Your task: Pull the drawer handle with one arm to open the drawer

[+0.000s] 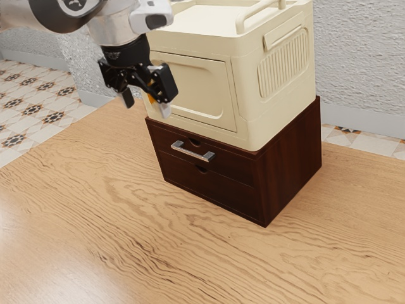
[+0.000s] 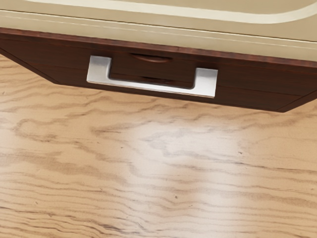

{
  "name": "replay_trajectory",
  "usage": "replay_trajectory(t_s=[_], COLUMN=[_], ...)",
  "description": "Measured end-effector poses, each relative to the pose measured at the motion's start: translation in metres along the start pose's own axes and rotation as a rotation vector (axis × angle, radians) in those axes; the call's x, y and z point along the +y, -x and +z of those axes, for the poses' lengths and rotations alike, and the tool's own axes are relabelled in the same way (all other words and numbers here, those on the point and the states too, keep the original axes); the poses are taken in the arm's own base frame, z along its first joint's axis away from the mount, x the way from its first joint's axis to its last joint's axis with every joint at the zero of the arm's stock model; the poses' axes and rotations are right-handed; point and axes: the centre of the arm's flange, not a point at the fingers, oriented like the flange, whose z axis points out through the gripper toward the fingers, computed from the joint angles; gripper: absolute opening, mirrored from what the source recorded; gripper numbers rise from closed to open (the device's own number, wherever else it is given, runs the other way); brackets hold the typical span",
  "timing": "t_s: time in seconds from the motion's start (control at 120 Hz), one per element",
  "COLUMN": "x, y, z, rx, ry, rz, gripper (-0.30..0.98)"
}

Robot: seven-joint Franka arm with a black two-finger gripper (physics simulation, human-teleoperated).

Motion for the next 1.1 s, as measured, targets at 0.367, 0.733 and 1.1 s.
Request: replay_trajectory(t_s=[0.367,0.733,1.1], x=[0.001,0.002,0.013], y=[0.022,0.035,0.039], z=[0.013,0.061,0.085], rx=[0.011,0.07,0.115], ry=[0.043,-0.125,-0.154], rz=[0.195,0.452,0.766], gripper=[0.69,0.69,0.69])
